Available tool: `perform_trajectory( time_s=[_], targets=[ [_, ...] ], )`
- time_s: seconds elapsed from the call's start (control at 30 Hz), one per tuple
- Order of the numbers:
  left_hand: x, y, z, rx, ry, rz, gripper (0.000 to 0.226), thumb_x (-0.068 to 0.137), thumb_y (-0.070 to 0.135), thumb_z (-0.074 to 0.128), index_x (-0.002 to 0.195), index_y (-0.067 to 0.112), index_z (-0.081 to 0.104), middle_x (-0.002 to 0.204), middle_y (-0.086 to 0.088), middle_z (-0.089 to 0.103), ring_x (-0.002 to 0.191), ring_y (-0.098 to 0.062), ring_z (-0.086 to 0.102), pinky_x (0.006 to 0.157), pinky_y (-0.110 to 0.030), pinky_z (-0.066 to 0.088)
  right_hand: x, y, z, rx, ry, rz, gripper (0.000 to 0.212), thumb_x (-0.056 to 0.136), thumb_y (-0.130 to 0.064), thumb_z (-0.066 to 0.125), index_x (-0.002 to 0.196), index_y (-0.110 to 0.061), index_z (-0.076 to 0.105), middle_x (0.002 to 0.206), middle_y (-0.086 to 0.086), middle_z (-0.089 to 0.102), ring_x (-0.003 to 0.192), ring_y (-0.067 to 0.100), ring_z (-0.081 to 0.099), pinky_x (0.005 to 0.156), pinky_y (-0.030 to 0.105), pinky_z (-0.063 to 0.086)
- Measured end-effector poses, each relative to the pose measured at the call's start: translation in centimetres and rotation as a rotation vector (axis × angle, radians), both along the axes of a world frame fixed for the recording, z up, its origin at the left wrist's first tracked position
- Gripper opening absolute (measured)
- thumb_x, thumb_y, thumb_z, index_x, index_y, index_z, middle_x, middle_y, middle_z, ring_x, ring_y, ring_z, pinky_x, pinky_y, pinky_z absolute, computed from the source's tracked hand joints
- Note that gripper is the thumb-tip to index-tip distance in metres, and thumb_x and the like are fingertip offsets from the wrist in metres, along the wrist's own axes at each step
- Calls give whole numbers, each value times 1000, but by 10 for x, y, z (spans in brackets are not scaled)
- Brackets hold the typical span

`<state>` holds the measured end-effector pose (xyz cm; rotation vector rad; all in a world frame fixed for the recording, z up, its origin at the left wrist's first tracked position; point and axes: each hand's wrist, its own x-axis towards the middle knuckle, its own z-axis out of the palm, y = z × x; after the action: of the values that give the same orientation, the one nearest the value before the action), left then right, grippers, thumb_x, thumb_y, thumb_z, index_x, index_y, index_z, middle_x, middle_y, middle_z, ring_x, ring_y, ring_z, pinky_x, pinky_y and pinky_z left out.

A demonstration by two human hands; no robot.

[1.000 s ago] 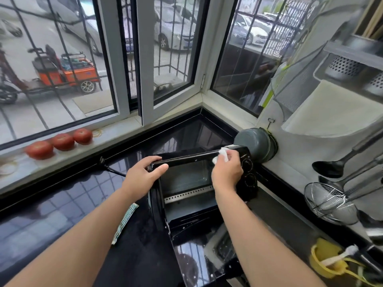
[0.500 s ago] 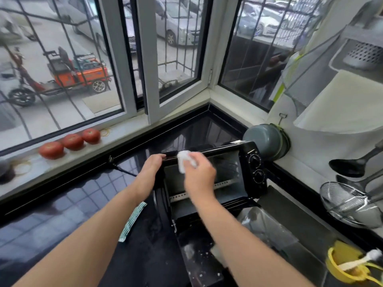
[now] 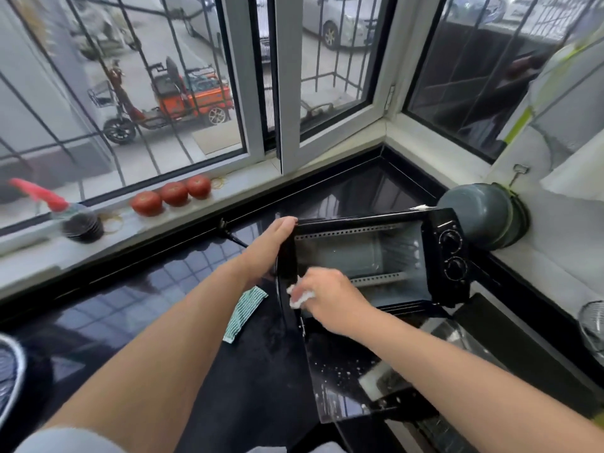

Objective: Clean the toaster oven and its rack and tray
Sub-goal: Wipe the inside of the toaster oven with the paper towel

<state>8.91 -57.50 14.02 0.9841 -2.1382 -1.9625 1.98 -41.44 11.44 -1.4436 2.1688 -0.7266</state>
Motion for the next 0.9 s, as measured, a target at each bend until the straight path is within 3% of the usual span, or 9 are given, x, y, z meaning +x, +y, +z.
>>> perform_trajectory(
  time_s=[0.1,0.17,0.3,0.37,0.43,0.57,0.7,0.83,0.9],
  targets=[
    [1,6,0,-12,9,13,38,109,55,30,132,39,55,120,8,63,101,-7,63,70,-34,56,-7,13,-2,244,-152,122,16,90,-18,69,95,-30,78,111,-10,69,109,14,63,91,36,54],
    [1,11,-3,-44,3,33,41,107,61,29,133,42,54,123,8,64,107,-10,63,77,-34,53,-17,17,3,314,-162,206,20,94,-17,64,103,-29,77,121,-7,67,115,13,60,95,36,52],
    [3,17,-15,-124,-14,87,55,90,84,30,128,53,55,133,13,62,128,-15,57,115,-51,41,-43,37,9,471,20,178,39,92,-1,55,99,-33,75,127,-3,62,116,19,56,84,35,54],
    [3,24,-13,-140,-15,101,51,98,76,25,132,51,54,137,17,57,133,-11,51,119,-45,34,-64,55,14,568,80,118,42,92,1,51,103,-33,73,126,-1,58,106,21,58,68,29,51],
    [1,31,-11,-158,-3,139,48,106,65,21,138,47,51,142,19,51,137,-8,43,118,-36,29,-91,70,17,627,196,47,34,93,-4,53,108,-27,72,121,2,61,103,24,61,74,29,52],
    [-5,34,-16,-209,0,224,51,105,68,21,138,45,54,143,15,54,137,-11,46,122,-43,30,-124,75,7,518,291,-125,25,89,-15,61,108,-26,72,117,5,67,101,26,64,86,32,53],
    [-8,32,-21,-249,-35,271,51,102,72,21,134,50,55,143,14,55,137,-13,47,121,-48,31,-127,54,-4,408,228,-136,44,92,-4,55,130,-25,61,132,9,54,115,31,56,94,35,47],
    [-13,33,-15,-223,-51,310,48,106,64,24,135,47,58,143,15,55,138,-11,46,123,-43,29,-135,23,-20,507,235,45,18,100,-22,49,111,-20,63,108,4,63,92,26,59,79,33,54],
    [-18,32,-10,-176,-38,340,45,107,63,27,130,46,62,136,16,61,131,-6,53,122,-41,32,-144,0,-30,602,176,69,25,101,-26,49,118,-26,67,109,-3,64,92,23,60,81,29,53]
  ],
)
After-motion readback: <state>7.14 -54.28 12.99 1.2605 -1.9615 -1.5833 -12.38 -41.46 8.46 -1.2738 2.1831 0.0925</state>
